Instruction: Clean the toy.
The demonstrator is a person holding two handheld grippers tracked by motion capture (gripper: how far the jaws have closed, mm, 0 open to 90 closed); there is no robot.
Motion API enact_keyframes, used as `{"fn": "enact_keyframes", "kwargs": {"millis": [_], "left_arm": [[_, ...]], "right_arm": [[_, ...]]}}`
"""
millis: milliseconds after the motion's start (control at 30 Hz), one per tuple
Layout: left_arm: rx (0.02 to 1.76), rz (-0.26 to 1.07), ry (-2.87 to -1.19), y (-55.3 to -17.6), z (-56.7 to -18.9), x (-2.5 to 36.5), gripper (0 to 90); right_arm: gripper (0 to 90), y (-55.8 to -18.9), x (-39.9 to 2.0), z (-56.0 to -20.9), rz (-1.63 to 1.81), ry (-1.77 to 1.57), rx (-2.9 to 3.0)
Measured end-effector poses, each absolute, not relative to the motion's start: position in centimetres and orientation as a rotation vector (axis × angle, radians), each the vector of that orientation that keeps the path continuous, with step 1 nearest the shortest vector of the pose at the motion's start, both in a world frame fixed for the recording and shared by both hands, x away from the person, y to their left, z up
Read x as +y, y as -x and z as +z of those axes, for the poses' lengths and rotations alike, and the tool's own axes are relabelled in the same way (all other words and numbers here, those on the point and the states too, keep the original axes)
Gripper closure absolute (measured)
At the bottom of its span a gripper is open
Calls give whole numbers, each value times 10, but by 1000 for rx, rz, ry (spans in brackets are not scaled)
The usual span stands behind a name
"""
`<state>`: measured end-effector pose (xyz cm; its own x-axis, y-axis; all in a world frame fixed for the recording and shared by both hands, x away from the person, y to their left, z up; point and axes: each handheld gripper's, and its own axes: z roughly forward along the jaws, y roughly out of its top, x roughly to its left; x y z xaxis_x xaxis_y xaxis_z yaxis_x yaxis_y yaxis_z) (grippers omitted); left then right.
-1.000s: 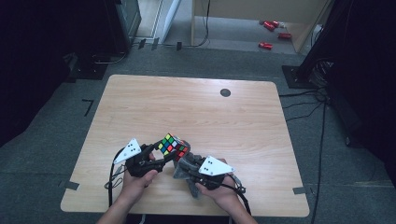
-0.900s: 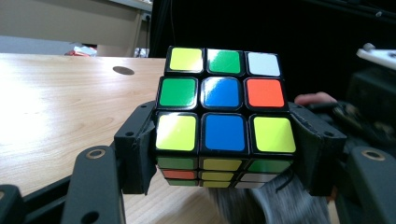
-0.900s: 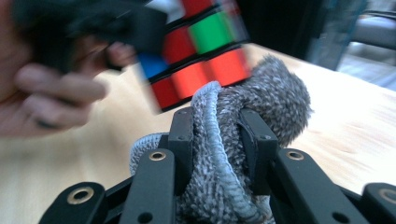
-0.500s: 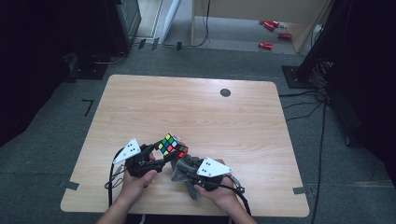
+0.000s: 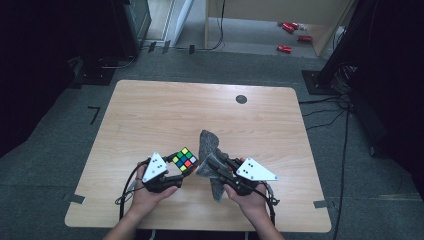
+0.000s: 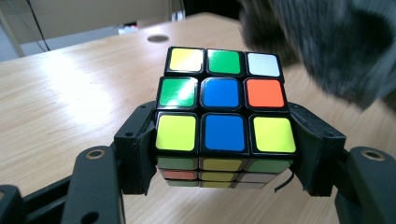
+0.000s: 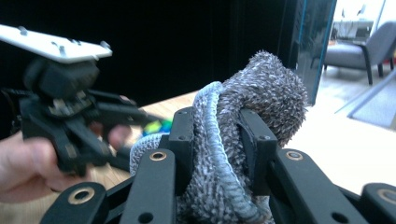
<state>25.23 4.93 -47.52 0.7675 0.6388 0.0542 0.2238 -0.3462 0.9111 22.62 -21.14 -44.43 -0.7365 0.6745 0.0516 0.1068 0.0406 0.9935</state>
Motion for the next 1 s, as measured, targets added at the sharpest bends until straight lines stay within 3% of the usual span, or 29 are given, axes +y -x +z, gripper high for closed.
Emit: {"fn": "enact_keyframes", "kwargs": {"millis": [133,333,600,833,1000], "left_arm": [[587,541,-2029,-242,-477,28,350],[583,558,-2064,-238,-473,20,351],[555,576,-2040,-237,-469,25,352],[515,606,-2037,-233,-468,23,352],[509,594,-2034,-233,-468,24,352]], "right_arm": [[703,-224,-196,-447,1701,-735,1949],[697,-218,-172,-461,1603,-669,2073],[703,-230,-195,-457,1582,-785,2008],[697,-219,-178,-455,1566,-647,2053],[700,-229,-197,-453,1558,-756,1992]]}}
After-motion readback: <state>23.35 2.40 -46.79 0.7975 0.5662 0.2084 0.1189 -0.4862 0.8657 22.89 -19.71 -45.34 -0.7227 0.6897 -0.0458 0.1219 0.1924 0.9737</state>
